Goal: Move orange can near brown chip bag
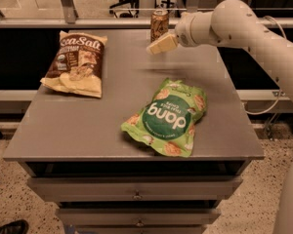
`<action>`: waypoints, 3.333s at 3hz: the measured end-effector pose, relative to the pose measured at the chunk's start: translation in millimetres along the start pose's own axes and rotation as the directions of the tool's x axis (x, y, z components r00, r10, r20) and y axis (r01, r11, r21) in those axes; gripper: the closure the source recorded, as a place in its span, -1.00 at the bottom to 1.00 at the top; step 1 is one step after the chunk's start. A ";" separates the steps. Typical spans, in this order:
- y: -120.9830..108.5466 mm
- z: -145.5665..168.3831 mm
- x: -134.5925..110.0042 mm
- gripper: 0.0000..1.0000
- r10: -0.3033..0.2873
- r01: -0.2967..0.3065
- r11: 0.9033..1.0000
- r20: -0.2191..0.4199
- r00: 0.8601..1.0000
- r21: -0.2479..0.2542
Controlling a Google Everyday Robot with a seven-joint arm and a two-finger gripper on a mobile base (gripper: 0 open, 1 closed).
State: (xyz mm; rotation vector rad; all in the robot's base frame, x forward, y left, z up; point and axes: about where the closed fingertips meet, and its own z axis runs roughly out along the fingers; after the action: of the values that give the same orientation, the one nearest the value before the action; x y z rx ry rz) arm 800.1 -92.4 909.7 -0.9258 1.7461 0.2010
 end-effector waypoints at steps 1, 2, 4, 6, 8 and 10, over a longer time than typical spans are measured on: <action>-12.5 21.2 -6.8 -1.00 0.020 -0.021 0.999 0.017 1.000 0.031; -22.3 45.6 -7.5 -1.00 0.061 -0.063 0.997 0.034 0.998 0.044; -49.1 79.1 2.1 -0.68 0.126 -0.131 0.988 0.059 0.990 0.083; -60.7 83.2 11.1 0.25 0.148 -0.155 0.983 0.080 0.986 0.101; -38.6 65.8 -14.9 1.00 0.107 -0.113 0.993 0.134 0.985 0.035; -20.4 62.4 -26.7 1.00 0.091 -0.088 0.996 0.160 0.983 -0.024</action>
Offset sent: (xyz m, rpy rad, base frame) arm 0.0814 0.0168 -0.0103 0.1176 -0.0044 -0.0911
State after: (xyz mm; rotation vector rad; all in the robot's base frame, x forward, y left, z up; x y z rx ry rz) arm 862.4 -59.1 914.7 -0.8202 1.6394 0.3406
